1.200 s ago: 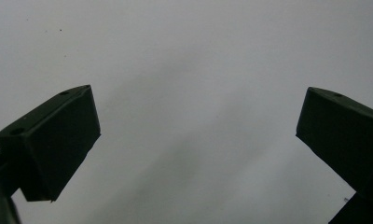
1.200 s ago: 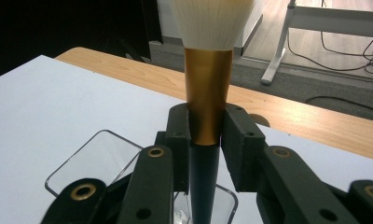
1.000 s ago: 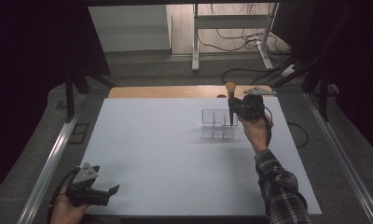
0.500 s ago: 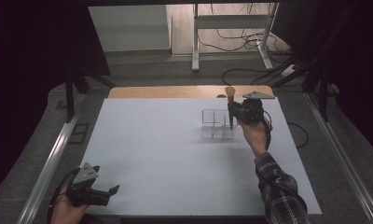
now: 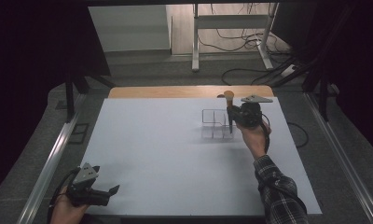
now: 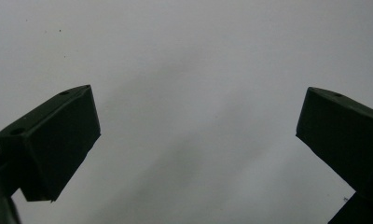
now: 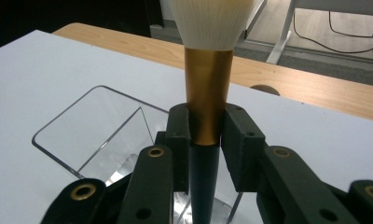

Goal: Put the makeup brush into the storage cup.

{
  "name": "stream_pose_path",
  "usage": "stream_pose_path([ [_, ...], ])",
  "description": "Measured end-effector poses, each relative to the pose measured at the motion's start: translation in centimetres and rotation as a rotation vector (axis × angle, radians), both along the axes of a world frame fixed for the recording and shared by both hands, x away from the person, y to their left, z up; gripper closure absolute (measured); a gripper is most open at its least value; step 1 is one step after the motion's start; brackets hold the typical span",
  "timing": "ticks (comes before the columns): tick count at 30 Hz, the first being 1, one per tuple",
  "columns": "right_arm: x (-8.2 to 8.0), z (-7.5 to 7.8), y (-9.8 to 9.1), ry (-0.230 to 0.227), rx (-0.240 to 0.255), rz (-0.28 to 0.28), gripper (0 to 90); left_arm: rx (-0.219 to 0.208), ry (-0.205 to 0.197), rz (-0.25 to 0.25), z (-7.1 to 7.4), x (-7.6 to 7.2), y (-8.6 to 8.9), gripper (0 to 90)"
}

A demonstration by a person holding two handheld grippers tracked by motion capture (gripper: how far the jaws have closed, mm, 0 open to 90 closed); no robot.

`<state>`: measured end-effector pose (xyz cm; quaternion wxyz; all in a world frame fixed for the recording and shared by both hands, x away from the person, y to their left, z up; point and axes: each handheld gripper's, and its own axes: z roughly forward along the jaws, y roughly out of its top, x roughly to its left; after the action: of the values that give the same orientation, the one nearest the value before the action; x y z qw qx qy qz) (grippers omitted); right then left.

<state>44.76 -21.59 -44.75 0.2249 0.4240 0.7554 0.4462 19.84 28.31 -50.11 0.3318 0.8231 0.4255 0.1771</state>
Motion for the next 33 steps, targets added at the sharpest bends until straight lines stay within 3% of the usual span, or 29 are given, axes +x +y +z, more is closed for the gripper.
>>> stream_pose_path([
  [9,-0.05,-0.52,0.23,0.013,-0.019,0.002,70.8,0.001,0.000,-0.001,0.00,0.00,-0.01,0.0],
  [33,-0.21,-0.22,0.47,0.043,-0.012,0.022,44.4,0.002,-0.001,-0.002,0.01,0.01,-0.03,0.0],
])
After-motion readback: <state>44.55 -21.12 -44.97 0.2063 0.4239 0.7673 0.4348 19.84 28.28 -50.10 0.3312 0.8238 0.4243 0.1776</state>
